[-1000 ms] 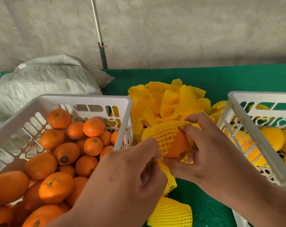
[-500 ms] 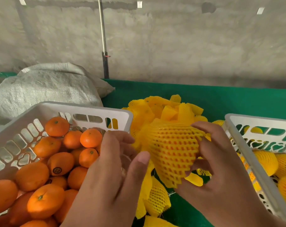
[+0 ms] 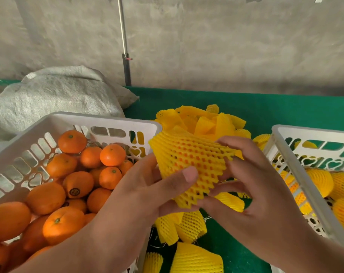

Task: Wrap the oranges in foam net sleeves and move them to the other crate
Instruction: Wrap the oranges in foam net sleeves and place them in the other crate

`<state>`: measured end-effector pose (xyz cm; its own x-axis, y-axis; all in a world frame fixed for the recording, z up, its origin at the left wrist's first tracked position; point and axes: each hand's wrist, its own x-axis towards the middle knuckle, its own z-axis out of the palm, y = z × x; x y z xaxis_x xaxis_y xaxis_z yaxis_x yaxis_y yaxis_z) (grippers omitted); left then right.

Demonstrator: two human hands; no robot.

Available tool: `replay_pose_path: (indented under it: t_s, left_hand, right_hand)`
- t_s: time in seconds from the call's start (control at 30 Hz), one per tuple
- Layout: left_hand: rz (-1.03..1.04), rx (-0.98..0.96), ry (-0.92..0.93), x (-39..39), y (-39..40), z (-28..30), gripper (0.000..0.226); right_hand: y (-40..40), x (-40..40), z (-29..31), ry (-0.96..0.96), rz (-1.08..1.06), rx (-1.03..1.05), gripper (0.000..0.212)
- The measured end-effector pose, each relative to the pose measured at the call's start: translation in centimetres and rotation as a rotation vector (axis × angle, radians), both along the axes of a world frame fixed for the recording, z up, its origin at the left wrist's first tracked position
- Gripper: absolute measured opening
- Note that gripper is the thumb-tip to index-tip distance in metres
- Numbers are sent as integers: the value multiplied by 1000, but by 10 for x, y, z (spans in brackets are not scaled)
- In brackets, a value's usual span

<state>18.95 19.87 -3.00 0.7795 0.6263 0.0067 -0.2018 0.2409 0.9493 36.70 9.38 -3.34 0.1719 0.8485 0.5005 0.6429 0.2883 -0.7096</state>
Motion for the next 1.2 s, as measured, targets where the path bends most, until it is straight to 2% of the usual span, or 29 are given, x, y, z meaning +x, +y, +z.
replay_pose_path:
  t_s: [0.17, 0.3, 0.43, 0.67, 0.8, 0.9, 1.0, 1.07, 1.2]
  left_hand:
    - [6, -26, 32, 1, 1, -2, 49]
    - [-38, 4, 112, 5, 4, -6, 66]
    - [-86, 47, 137, 5, 6, -8, 59]
    - [-47, 27, 100, 4, 3, -5, 71]
    - [-45, -4, 65, 3, 2, -4, 69]
    - [-19, -7, 73, 2, 0, -4, 79]
    - [60, -22, 38, 3, 0, -6, 63]
    - [122, -38, 15, 3, 2, -8, 66]
    - [157, 28, 16, 3, 2, -10, 73]
  right_hand:
    - [-1, 2, 3, -73, -108, 39, 46]
    - [0, 1, 3, -133, -168, 45, 44]
    - [0, -2, 5, -172, -222, 76, 44]
    - [-1, -1, 5, -241, -240, 126, 46]
    - [-1, 0, 4, -238, -241, 194, 41]
    - [0, 1, 4, -225, -225, 219, 37]
    - [0, 2, 3, -218, -210, 239, 27]
    - [0, 2, 3, -206, -186, 233, 24]
    - [-3, 2, 4, -122, -159, 169, 28]
